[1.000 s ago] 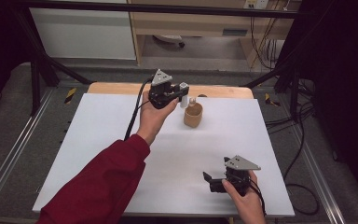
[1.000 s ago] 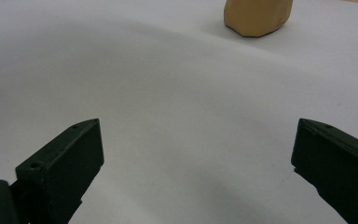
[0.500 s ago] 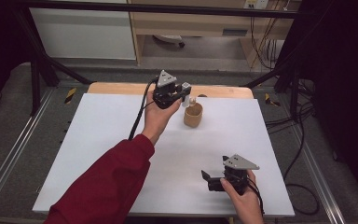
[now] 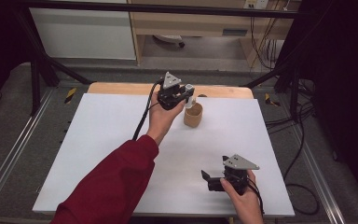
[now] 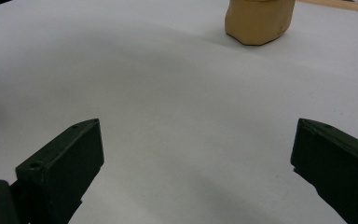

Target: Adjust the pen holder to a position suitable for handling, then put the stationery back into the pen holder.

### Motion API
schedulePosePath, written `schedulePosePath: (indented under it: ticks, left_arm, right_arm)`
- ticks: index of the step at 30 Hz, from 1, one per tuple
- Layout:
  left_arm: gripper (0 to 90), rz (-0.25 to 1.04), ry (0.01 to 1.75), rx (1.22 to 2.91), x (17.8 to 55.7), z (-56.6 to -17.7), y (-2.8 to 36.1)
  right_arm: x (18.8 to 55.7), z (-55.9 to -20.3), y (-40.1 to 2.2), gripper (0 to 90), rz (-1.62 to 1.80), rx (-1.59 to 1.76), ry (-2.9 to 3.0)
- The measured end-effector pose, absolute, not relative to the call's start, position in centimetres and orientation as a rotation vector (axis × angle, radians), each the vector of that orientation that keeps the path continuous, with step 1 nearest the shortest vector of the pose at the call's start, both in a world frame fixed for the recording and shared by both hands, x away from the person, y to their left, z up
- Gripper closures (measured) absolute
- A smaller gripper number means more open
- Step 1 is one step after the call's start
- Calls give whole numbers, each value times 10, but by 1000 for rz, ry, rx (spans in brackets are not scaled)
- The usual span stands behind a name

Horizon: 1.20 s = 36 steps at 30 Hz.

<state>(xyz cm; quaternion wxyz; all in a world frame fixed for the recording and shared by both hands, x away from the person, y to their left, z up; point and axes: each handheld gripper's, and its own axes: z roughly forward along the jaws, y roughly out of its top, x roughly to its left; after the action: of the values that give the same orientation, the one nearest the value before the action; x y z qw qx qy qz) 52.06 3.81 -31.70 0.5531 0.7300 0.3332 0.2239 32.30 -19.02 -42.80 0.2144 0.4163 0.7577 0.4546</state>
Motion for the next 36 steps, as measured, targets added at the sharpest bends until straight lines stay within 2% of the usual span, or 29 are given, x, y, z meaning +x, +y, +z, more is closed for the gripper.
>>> schedulePosePath:
  ticks: [28,36]
  left_arm:
    - [710,525,785,1746,531,-356,16]
    - [710,560,801,1744,539,-370,10]
  right_arm:
    - [324,-428,-195,28,1272,1169,2097]
    - [324,-429,-197,28,1264,1166,2101]
